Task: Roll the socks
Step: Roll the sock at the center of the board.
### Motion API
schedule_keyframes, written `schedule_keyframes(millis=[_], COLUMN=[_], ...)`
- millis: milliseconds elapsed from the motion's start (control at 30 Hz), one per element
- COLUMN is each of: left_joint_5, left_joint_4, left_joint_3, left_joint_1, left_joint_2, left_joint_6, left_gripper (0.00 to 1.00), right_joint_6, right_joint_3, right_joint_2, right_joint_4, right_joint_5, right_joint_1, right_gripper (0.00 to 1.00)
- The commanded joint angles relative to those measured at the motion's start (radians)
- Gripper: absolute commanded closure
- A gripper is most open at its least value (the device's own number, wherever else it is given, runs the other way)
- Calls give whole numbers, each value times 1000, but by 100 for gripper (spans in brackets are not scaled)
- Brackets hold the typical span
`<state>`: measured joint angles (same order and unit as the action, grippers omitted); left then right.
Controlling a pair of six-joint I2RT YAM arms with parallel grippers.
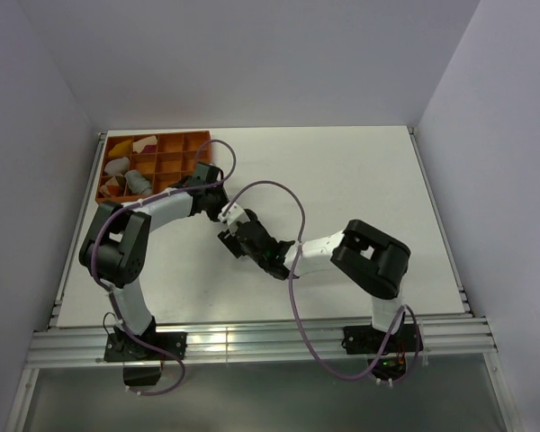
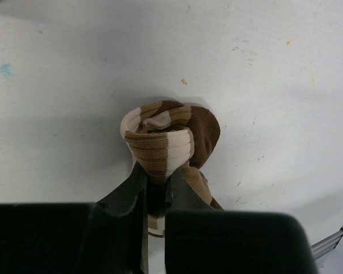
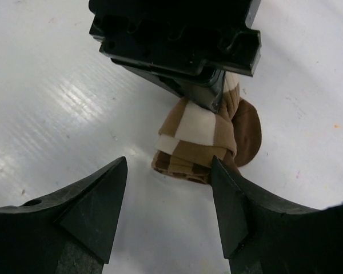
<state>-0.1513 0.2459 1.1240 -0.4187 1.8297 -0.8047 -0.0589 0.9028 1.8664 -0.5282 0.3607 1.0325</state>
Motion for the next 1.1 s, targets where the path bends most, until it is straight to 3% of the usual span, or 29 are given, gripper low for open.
schedule_keyframes(millis=[0, 367, 533, 733, 767, 967, 1067], left_joint_5=[-16, -28, -51, -97, -100, -131, -139], left_joint_4=[145, 165, 159, 153, 156, 133, 107], left_joint_3=[-29, -18, -20, -21, -20, -41, -59], left_joint_1=[-11, -11, -11, -11, -11, -2, 8], left_joint_2=[68, 65, 63, 49, 48, 23, -4], left_joint_6=[41, 42, 39, 42, 42, 39, 29], left_gripper=[100, 100, 99, 100, 100, 98, 87], right_joint_6=[-55, -90, -64, -9, -1, 57, 106], right_joint_3=[67, 157, 192, 223, 216, 159, 113], right_joint_2=[36, 174, 215, 264, 258, 179, 108], right_joint_4=[-53, -21, 46, 132, 126, 166, 180], right_joint_5=[95, 211, 253, 307, 305, 180, 57], right_joint_1=[17, 52, 54, 51, 51, 15, -15], right_gripper=[32, 35, 43, 66, 75, 100, 100])
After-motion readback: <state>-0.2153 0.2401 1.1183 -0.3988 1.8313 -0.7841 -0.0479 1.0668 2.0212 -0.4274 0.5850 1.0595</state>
